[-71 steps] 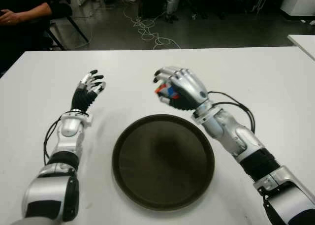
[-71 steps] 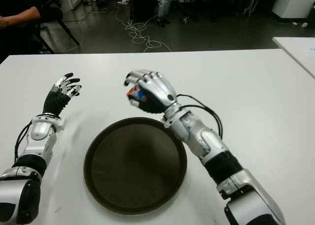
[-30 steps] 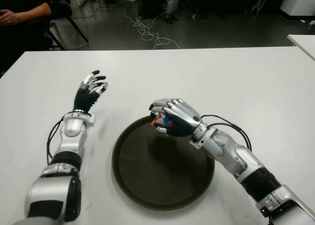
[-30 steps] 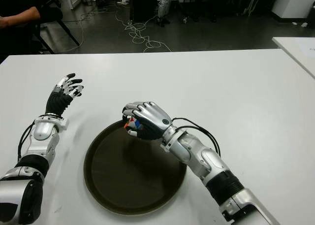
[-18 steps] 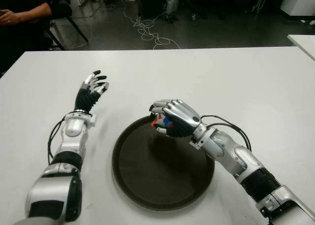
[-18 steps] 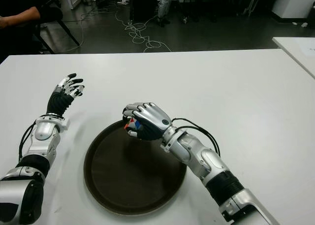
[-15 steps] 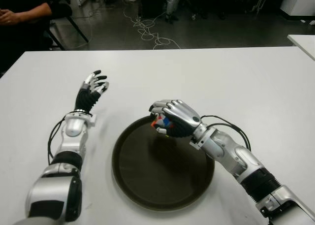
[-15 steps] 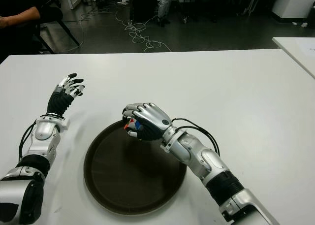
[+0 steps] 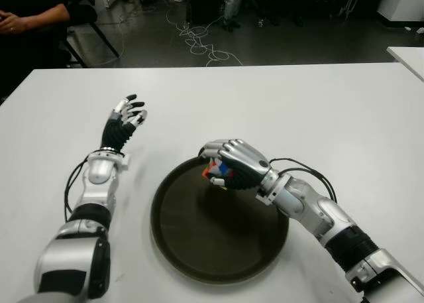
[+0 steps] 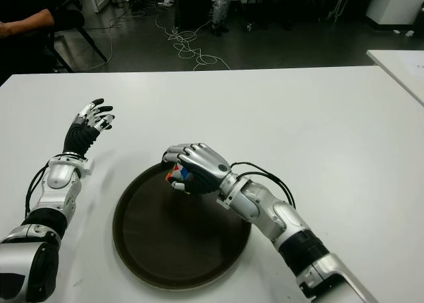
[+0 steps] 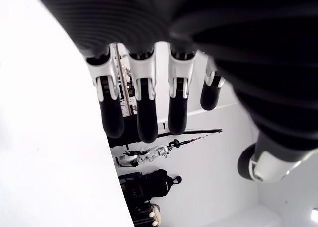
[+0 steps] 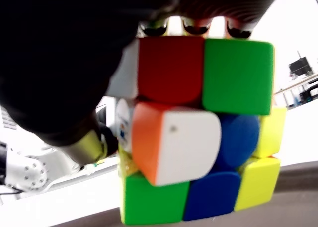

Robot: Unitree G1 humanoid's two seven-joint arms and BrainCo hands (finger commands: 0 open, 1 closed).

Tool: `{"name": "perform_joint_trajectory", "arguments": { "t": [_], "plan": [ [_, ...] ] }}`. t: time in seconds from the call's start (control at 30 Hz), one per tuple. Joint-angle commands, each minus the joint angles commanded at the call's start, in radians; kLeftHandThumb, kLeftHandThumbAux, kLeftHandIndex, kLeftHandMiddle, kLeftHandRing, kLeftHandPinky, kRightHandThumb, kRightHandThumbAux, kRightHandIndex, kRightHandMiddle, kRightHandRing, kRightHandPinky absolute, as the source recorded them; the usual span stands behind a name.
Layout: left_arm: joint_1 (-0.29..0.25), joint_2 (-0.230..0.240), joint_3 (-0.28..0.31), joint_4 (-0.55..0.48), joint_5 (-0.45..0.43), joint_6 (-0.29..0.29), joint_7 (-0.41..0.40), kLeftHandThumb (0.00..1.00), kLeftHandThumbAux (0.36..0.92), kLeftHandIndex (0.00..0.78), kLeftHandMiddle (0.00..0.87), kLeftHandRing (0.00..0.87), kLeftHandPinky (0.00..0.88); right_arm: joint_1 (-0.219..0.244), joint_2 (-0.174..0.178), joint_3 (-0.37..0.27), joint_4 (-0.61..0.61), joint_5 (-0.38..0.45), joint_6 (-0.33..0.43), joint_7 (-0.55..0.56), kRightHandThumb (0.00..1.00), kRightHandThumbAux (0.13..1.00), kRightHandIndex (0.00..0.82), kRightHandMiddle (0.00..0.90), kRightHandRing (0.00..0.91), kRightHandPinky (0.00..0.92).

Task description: Pick up the Rubik's Cube and put it in the plate

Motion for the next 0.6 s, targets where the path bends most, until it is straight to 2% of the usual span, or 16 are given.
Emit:
{"name": "perform_joint_trajectory", "arguments": {
  "t": [0.03, 0.07, 0.1, 0.2, 0.33, 0.6],
  "plan": [
    [0.000, -0.001, 0.002, 0.000, -0.002, 0.000, -0.002, 0.039, 0.550, 0.141, 0.232, 0.250, 0.279, -0.005, 0.002, 0.001, 0.011, 0.001, -0.007, 0.001, 0.603, 0.741, 0.321, 0.094, 0.097, 0.112],
    [0.000, -0.002, 0.004, -0.001, -0.005, 0.000, -0.004, 0.038, 0.553, 0.141, 0.232, 0.248, 0.274, -0.011, 0.003, 0.003, 0.026, 0.003, -0.014, 0.002, 0.428, 0.763, 0.205, 0.060, 0.062, 0.072],
    [0.000, -0.003, 0.005, -0.001, -0.006, 0.000, -0.004, 0.038, 0.559, 0.141, 0.233, 0.248, 0.272, -0.015, 0.005, 0.004, 0.037, 0.004, -0.020, 0.002, 0.290, 0.765, 0.131, 0.038, 0.039, 0.046],
    [-0.001, -0.005, 0.007, 0.001, -0.007, 0.001, -0.003, 0.038, 0.566, 0.141, 0.234, 0.247, 0.269, -0.026, 0.007, 0.004, 0.067, 0.003, -0.035, -0.002, 0.106, 0.759, 0.042, 0.012, 0.012, 0.014],
    [-0.001, -0.007, 0.009, 0.000, -0.008, 0.005, 0.002, 0.030, 0.569, 0.137, 0.231, 0.244, 0.259, -0.035, 0.011, 0.003, 0.094, -0.001, -0.047, -0.009, 0.023, 0.721, 0.008, 0.002, 0.002, 0.003],
    [-0.005, -0.009, 0.010, 0.002, -0.007, 0.009, 0.007, 0.036, 0.571, 0.145, 0.239, 0.252, 0.279, -0.048, 0.015, 0.001, 0.128, -0.013, -0.046, -0.020, 0.001, 0.675, 0.000, 0.000, 0.000, 0.000]
  ]
}}
